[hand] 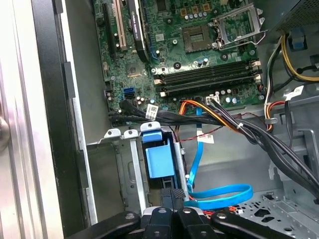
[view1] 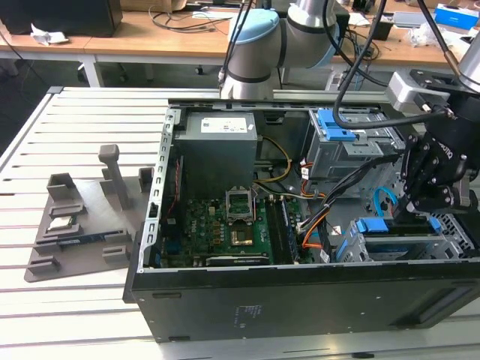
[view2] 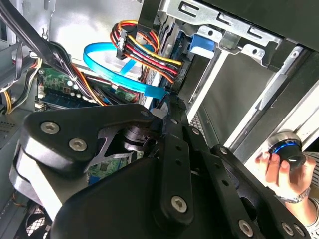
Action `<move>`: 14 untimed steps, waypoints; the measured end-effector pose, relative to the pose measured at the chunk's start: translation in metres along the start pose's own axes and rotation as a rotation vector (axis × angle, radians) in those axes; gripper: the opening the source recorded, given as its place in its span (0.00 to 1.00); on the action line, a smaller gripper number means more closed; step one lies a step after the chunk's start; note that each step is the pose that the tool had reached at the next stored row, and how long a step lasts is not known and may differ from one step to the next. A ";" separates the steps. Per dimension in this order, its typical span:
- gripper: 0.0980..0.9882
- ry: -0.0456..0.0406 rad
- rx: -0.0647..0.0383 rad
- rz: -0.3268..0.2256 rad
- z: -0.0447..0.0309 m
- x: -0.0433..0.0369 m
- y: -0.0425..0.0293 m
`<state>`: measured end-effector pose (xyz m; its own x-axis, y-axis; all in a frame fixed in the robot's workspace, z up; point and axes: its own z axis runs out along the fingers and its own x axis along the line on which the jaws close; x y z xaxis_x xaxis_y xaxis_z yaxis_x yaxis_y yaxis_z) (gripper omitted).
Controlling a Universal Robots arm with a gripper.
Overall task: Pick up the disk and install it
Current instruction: 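Insert the second disk wire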
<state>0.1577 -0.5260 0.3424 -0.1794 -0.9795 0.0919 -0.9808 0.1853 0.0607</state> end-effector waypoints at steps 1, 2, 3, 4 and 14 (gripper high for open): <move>0.01 0.0003 0.000 0.000 0.0007 0.0000 0.0000; 0.01 0.0005 0.000 -0.001 0.0009 0.0000 0.0000; 0.01 0.0000 0.000 -0.001 0.0012 0.0000 0.0000; 0.01 -0.0002 0.000 -0.002 0.0013 0.0000 -0.0001; 0.07 0.0001 0.000 -0.003 -0.0257 -0.0023 0.0025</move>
<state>0.1576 -0.5212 0.3678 -0.1766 -0.9800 0.0918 -0.9813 0.1826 0.0607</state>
